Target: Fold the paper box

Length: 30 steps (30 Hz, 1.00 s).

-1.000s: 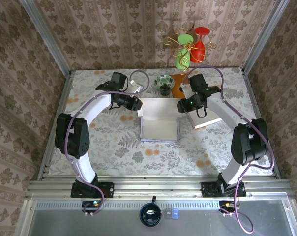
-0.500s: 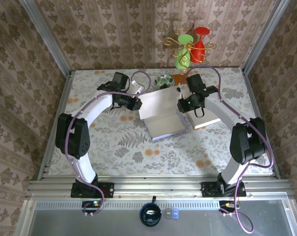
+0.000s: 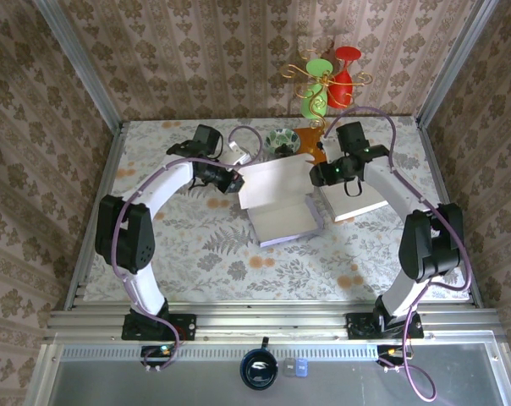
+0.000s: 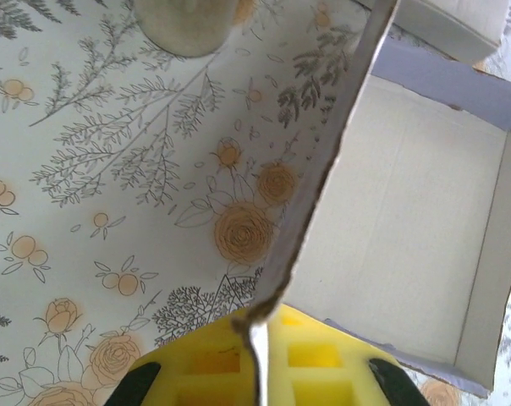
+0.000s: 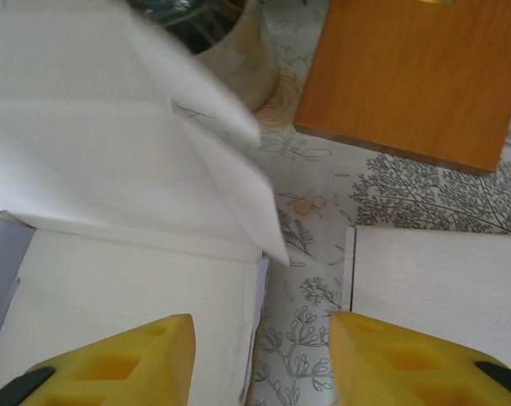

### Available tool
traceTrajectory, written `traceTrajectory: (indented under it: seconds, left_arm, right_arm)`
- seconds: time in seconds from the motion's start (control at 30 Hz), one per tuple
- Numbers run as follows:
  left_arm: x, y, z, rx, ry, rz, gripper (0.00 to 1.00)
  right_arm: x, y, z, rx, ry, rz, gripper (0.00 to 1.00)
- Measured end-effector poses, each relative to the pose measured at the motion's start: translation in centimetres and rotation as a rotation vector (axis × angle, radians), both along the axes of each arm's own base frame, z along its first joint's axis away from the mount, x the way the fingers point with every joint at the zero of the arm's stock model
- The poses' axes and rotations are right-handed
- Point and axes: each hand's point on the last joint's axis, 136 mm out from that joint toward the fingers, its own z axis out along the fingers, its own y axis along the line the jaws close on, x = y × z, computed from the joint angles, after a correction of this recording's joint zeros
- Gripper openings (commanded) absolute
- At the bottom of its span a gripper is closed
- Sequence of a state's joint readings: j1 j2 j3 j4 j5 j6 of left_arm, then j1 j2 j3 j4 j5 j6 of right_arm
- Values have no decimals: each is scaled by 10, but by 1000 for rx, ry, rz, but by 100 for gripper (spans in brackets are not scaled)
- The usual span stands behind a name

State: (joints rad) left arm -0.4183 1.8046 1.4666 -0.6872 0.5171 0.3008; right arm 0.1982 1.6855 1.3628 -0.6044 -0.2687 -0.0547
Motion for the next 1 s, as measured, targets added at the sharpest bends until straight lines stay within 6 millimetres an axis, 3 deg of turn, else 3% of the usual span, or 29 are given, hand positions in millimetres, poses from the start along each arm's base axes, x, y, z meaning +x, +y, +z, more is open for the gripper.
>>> traceTrajectory:
  seconds: [0.23, 0.57, 0.73, 1.0]
  left_arm:
    - [-5, 15, -4, 16, 6, -55, 5]
    - [-6, 17, -4, 22, 2, -65, 5]
    - [-6, 17, -4, 24, 1, -64, 5]
    - [-5, 16, -3, 36, -11, -64, 5]
  right_arm:
    - [-10, 14, 14, 89, -45, 129, 51]
    - [-21, 35, 18, 169, -38, 233, 50]
    - [-23, 39, 11, 149, -18, 241, 42]
    - [-26, 35, -15, 62, 51, 218, 18]
